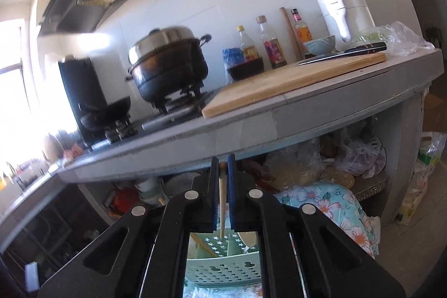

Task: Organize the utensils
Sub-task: 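Drop the chopstick into the green holder with the right gripper, then move both grippers back to the remaining chopsticks on the quilt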

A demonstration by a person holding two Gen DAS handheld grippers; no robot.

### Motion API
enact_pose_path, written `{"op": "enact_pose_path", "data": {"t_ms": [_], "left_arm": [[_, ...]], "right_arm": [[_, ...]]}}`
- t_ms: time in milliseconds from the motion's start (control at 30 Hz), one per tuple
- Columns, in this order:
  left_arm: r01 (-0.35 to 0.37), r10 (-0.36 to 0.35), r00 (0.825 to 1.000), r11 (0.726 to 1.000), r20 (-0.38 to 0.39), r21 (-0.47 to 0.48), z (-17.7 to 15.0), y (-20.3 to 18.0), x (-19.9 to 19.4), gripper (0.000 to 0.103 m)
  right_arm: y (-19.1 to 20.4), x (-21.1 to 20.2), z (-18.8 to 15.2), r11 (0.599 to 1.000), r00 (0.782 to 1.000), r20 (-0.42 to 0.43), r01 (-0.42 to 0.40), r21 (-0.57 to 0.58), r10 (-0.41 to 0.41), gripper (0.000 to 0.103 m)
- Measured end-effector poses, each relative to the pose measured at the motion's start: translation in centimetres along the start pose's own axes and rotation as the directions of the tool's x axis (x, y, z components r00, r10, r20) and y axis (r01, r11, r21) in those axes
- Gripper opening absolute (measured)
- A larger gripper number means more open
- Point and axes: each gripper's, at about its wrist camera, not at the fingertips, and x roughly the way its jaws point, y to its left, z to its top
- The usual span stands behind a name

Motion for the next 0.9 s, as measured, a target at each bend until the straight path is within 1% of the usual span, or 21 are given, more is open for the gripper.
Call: {"op": "enact_pose_path", "data": {"t_ms": [33, 67, 133, 167, 200, 233, 267, 433, 500, 600, 667, 800, 900], "left_arm": [[0.0, 0.0, 1.0, 1.0, -0.004, -0.004, -0.2, 0.0, -0.1, 0.092], [-0.001, 0.001, 1.0, 1.0, -0.005, -0.007, -0.3, 0.0, -0.1, 0.092], [0.002, -0.002, 1.0, 1.0, -0.008, -0.013, -0.6, 0.0, -0.1, 0.093], [0.004, -0.004, 1.0, 1.0, -0.012, -0.015, -0.7, 0.0, -0.1, 0.093], [0.006, -0.006, 1.0, 1.0, -0.014, -0.015, -0.7, 0.0, -0.1, 0.093], [0.009, -0.009, 1.0, 1.0, -0.015, -0.015, -0.8, -0.1, -0.1, 0.093], [0.011, -0.012, 1.0, 1.0, -0.016, -0.015, -0.8, -0.1, 0.0, 0.093], [0.023, -0.023, 1.0, 1.0, -0.014, -0.011, -0.6, -0.3, 0.1, 0.093], [0.028, -0.028, 1.0, 1.0, -0.015, -0.015, -0.7, -0.3, 0.2, 0.093], [0.038, -0.039, 0.999, 0.999, -0.026, -0.021, -0.7, -0.4, 0.3, 0.094], [0.046, -0.046, 0.998, 0.999, -0.034, -0.021, -0.9, -0.5, 0.4, 0.094], [0.052, -0.052, 0.997, 0.999, -0.048, -0.012, -1.1, -0.9, 0.7, 0.095], [0.053, -0.053, 0.997, 0.999, -0.061, 0.007, -1.5, -1.3, 0.9, 0.095]], "right_arm": [[0.5, 0.8, -0.7, 0.999, 1.0, -0.024, 0.006, -0.032, -0.007, 0.007], [0.9, 1.5, -1.2, 0.998, 0.998, -0.063, -0.008, -0.054, 0.005, 0.007], [1.0, 2.1, -2.0, 0.998, 0.995, -0.098, -0.023, -0.063, 0.017, 0.008], [0.9, 2.0, -2.1, 0.998, 0.994, -0.105, -0.026, -0.062, 0.019, 0.01], [0.9, 1.8, -2.1, 0.998, 0.994, -0.105, -0.029, -0.055, 0.023, 0.014], [0.5, 1.3, -2.0, 0.999, 0.995, -0.093, -0.037, -0.035, 0.034, 0.025], [0.1, 0.7, -1.7, 0.999, 0.996, -0.078, -0.048, -0.016, 0.047, 0.032], [-1.3, -2.8, -0.8, 0.998, 0.998, -0.022, -0.06, 0.027, 0.061, 0.04], [-1.9, -4.3, -0.7, 0.998, 0.998, -0.004, -0.055, 0.04, 0.055, 0.041], [-3.0, -6.5, -1.0, 0.997, 0.999, 0.003, -0.047, 0.068, 0.047, 0.048], [-3.8, -7.8, -2.0, 0.996, 1.0, -0.004, -0.027, 0.084, 0.027, 0.056], [-5.1, -8.6, -4.8, 0.995, 0.997, -0.075, 0.033, 0.094, -0.026, 0.064], [-6.1, -7.8, -7.9, 0.99, 0.981, -0.183, 0.089, 0.112, -0.068, 0.067]]}}
